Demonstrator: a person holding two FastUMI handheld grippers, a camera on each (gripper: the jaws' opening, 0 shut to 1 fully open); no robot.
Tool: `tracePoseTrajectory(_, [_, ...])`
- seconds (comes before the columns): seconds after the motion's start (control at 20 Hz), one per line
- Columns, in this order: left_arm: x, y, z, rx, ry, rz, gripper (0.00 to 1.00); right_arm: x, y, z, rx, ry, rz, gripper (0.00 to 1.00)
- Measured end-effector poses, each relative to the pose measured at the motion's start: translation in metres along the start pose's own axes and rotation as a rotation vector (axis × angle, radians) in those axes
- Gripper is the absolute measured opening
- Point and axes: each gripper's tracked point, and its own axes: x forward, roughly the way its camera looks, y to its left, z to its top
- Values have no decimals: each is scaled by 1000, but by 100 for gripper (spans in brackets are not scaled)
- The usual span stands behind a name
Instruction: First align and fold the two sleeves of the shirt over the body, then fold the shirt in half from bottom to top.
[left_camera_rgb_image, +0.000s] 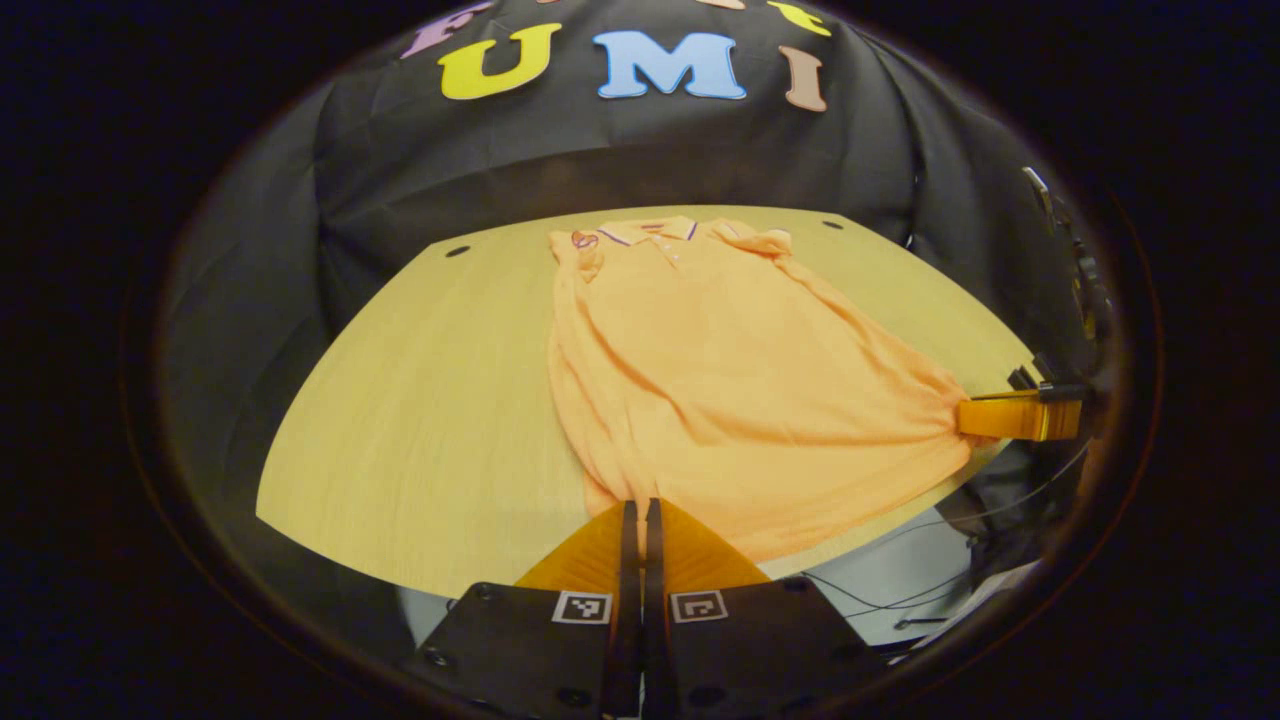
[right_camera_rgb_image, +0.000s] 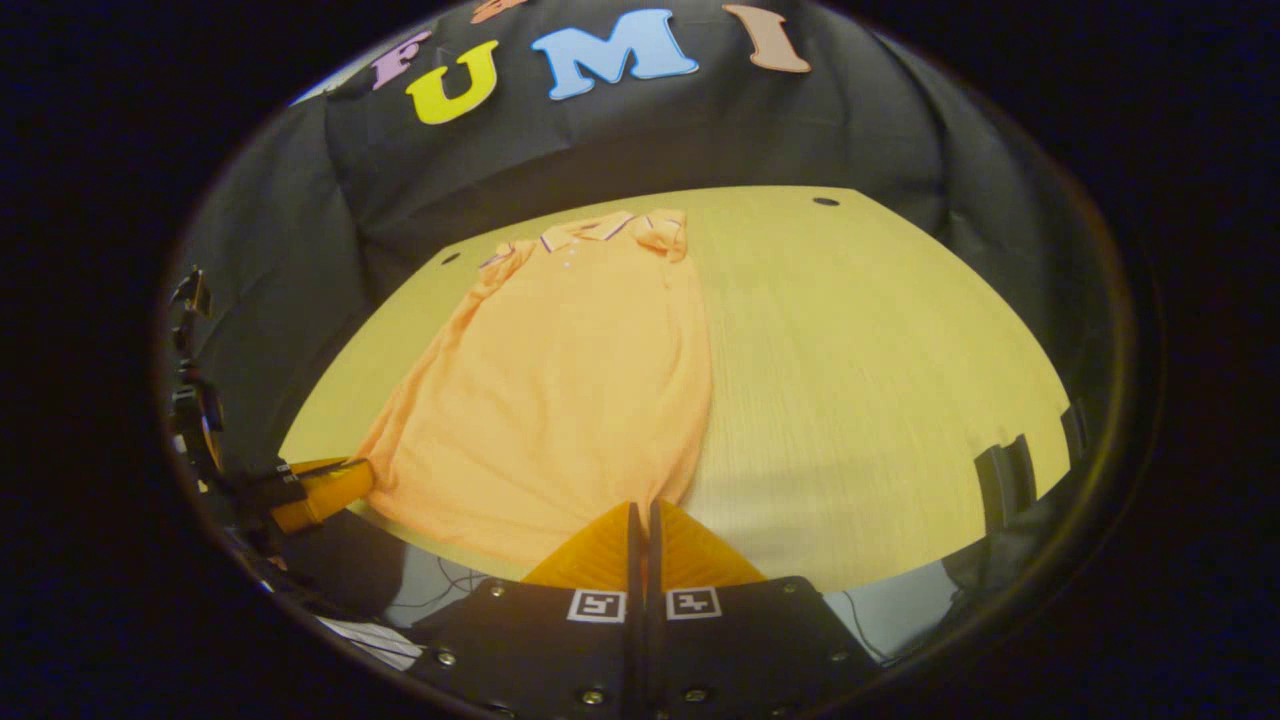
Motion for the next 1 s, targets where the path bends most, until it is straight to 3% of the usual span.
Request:
tracePoseTrajectory(0.35, [9, 9, 97, -117, -99, -31, 7, -3, 11, 94, 16, -127, 75, 0])
tracePoseTrajectory(0.65, [47, 35, 177, -188, -149, -68, 8, 25, 10, 179, -4, -184, 46, 1])
tracePoseTrajectory(1.0, [107, 66, 266, -173, -204, -118, 8, 72, 8, 266, -10, -235, -35, 0])
